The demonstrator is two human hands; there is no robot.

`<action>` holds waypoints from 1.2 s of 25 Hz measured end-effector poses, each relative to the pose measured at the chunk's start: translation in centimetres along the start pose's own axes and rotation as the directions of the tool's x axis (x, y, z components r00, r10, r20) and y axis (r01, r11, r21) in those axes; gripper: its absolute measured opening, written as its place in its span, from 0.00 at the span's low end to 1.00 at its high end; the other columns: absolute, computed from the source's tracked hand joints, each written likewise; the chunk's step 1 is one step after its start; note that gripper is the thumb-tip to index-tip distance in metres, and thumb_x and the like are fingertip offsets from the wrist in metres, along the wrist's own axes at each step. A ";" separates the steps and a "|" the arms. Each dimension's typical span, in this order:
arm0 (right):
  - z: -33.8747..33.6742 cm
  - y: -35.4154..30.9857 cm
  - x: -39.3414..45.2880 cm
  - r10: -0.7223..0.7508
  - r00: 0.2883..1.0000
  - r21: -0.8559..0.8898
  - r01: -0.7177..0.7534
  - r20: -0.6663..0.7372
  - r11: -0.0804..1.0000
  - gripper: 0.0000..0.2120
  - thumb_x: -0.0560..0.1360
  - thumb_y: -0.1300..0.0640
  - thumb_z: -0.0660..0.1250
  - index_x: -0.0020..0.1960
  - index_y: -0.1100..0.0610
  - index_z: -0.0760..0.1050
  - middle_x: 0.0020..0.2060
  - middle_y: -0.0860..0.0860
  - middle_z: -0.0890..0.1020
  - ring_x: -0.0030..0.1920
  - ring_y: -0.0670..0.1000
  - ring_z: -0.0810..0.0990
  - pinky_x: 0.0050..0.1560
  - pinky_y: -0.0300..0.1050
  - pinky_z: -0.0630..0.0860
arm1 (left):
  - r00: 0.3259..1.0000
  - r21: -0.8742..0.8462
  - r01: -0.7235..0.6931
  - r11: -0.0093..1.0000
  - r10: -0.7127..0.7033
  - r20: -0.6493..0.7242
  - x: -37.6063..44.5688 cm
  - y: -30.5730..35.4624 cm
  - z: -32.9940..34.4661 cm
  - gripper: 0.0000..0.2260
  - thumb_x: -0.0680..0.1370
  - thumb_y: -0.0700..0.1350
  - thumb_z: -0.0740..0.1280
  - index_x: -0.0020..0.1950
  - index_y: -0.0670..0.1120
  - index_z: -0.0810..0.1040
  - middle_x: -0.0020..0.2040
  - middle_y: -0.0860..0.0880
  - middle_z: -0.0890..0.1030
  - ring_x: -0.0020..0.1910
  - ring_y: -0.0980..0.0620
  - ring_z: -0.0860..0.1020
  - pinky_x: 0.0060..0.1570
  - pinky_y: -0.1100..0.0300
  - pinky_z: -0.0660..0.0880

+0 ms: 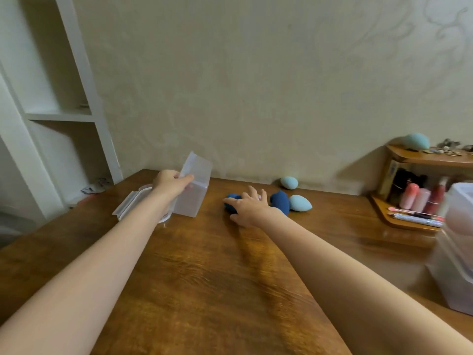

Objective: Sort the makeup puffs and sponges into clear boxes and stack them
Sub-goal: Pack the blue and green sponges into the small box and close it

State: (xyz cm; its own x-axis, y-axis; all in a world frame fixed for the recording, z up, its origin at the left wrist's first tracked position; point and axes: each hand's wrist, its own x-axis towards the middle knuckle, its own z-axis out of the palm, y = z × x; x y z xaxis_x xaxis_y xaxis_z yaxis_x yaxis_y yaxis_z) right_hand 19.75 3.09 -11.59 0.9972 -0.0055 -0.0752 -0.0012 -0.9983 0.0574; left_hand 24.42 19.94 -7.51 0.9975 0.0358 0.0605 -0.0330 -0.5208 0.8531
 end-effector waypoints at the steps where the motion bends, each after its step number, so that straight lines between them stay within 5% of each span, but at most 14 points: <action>1: 0.0 -0.3 0.3 -0.008 1.000 0.008 0.008 -0.009 1.000 0.22 0.80 0.50 0.54 0.74 0.45 0.57 0.71 0.59 0.62 0.75 0.62 0.49 0.72 0.65 0.45 | 1.000 -0.027 -0.008 1.000 0.009 0.011 -0.3 0.0 -0.2 0.08 0.76 0.45 0.64 0.42 0.42 0.77 0.49 0.42 0.80 0.52 0.41 0.78 0.47 0.54 0.72; 4: -0.8 -0.5 -0.3 0.002 0.981 0.209 0.039 -0.192 0.977 0.18 0.79 0.54 0.57 0.69 0.48 0.66 0.64 0.58 0.70 0.68 0.61 0.63 0.68 0.60 0.58 | 0.998 -0.067 -0.003 0.998 0.006 0.057 -1.7 0.0 -1.4 0.09 0.75 0.44 0.61 0.36 0.44 0.70 0.36 0.45 0.74 0.35 0.47 0.74 0.34 0.60 0.67; 6: -2.1 0.5 -1.9 0.060 0.951 0.441 0.085 -0.304 0.893 0.17 0.78 0.56 0.60 0.66 0.52 0.68 0.58 0.59 0.75 0.60 0.59 0.73 0.57 0.52 0.69 | 0.990 0.042 -0.068 0.997 0.063 0.126 -3.4 -0.4 -2.7 0.11 0.76 0.46 0.61 0.34 0.45 0.67 0.33 0.48 0.71 0.32 0.50 0.71 0.33 0.62 0.64; 10: -4.8 2.9 -6.1 0.139 0.982 0.939 0.074 -0.127 0.336 0.17 0.78 0.58 0.62 0.66 0.58 0.66 0.49 0.57 0.78 0.41 0.53 0.78 0.39 0.42 0.74 | 0.916 0.300 -0.314 0.901 0.204 0.346 -6.9 -1.1 -4.9 0.11 0.75 0.46 0.63 0.34 0.47 0.67 0.32 0.49 0.68 0.34 0.50 0.69 0.35 0.59 0.61; 12: -5.4 2.8 -7.9 0.102 0.994 0.976 0.010 -0.033 0.217 0.21 0.77 0.58 0.64 0.67 0.62 0.64 0.51 0.57 0.78 0.44 0.53 0.79 0.40 0.40 0.76 | 0.851 0.330 -0.434 0.838 0.261 0.455 -8.6 -1.3 -5.0 0.15 0.73 0.43 0.65 0.30 0.48 0.62 0.29 0.51 0.64 0.31 0.52 0.65 0.32 0.59 0.57; 16: -5.7 1.8 -9.7 0.123 0.982 0.959 0.109 -0.145 0.263 0.19 0.73 0.66 0.67 0.63 0.59 0.69 0.50 0.58 0.75 0.38 0.49 0.76 0.39 0.37 0.75 | 0.733 0.439 -0.598 0.671 0.236 0.638 -11.8 -1.7 -4.5 0.17 0.72 0.44 0.65 0.29 0.50 0.59 0.29 0.52 0.64 0.30 0.53 0.65 0.34 0.60 0.61; 21: -5.8 0.1 -11.1 -0.070 0.994 0.725 0.112 -0.087 0.680 0.18 0.69 0.66 0.71 0.55 0.55 0.70 0.51 0.52 0.74 0.48 0.52 0.75 0.47 0.42 0.75 | 0.573 0.405 -0.742 0.534 0.193 0.797 -14.6 -2.4 -3.9 0.14 0.71 0.44 0.65 0.30 0.49 0.63 0.30 0.51 0.66 0.33 0.52 0.69 0.44 0.59 0.67; 23: -5.3 -1.5 -11.3 -0.077 0.997 0.714 0.063 -0.013 0.697 0.19 0.69 0.62 0.72 0.56 0.56 0.68 0.52 0.52 0.74 0.47 0.51 0.77 0.47 0.42 0.77 | 0.526 0.339 -0.752 0.565 0.204 0.826 -14.8 -1.6 -4.0 0.09 0.74 0.47 0.66 0.34 0.49 0.71 0.34 0.52 0.72 0.38 0.53 0.73 0.48 0.61 0.69; 24: -4.8 -2.2 -11.1 -0.096 0.995 0.720 0.060 0.009 0.691 0.19 0.70 0.61 0.72 0.57 0.57 0.68 0.53 0.53 0.74 0.46 0.52 0.78 0.46 0.41 0.78 | 0.531 0.283 -0.711 0.644 0.228 0.816 -14.4 -1.1 -4.3 0.07 0.75 0.48 0.67 0.38 0.49 0.76 0.37 0.53 0.75 0.40 0.55 0.75 0.47 0.62 0.70; 26: -3.8 -3.3 -10.8 -0.127 0.991 0.698 0.062 0.043 0.714 0.21 0.72 0.60 0.71 0.61 0.58 0.67 0.58 0.57 0.74 0.47 0.52 0.78 0.45 0.41 0.79 | 0.652 0.186 -0.593 0.783 0.332 0.682 -13.0 -0.4 -5.3 0.04 0.75 0.50 0.68 0.47 0.51 0.79 0.45 0.55 0.79 0.47 0.57 0.76 0.47 0.65 0.73; 28: -2.8 -3.5 -10.5 -0.140 0.987 0.730 0.038 0.079 0.682 0.21 0.72 0.63 0.69 0.62 0.55 0.66 0.60 0.61 0.74 0.45 0.54 0.79 0.44 0.43 0.80 | 0.778 0.271 -0.544 0.794 0.357 0.517 -11.3 -0.7 -5.5 0.11 0.75 0.50 0.69 0.56 0.50 0.76 0.55 0.51 0.77 0.54 0.54 0.75 0.50 0.64 0.73; 30: -2.5 -3.4 -10.6 -0.176 0.982 0.709 0.078 0.066 0.700 0.22 0.72 0.65 0.69 0.62 0.53 0.66 0.60 0.61 0.75 0.45 0.54 0.79 0.43 0.43 0.81 | 0.800 0.432 -0.543 0.720 0.287 0.527 -10.9 -1.4 -4.2 0.20 0.74 0.50 0.69 0.64 0.51 0.71 0.62 0.48 0.71 0.59 0.51 0.73 0.57 0.59 0.74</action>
State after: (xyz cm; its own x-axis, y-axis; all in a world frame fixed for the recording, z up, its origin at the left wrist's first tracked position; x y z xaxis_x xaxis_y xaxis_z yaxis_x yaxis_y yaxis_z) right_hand 9.41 6.65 -8.55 0.9746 0.1665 -0.1498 0.0232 -0.7403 -0.6719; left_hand 13.31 23.85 -7.22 0.8214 -0.5700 0.0199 -0.5383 -0.7632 0.3574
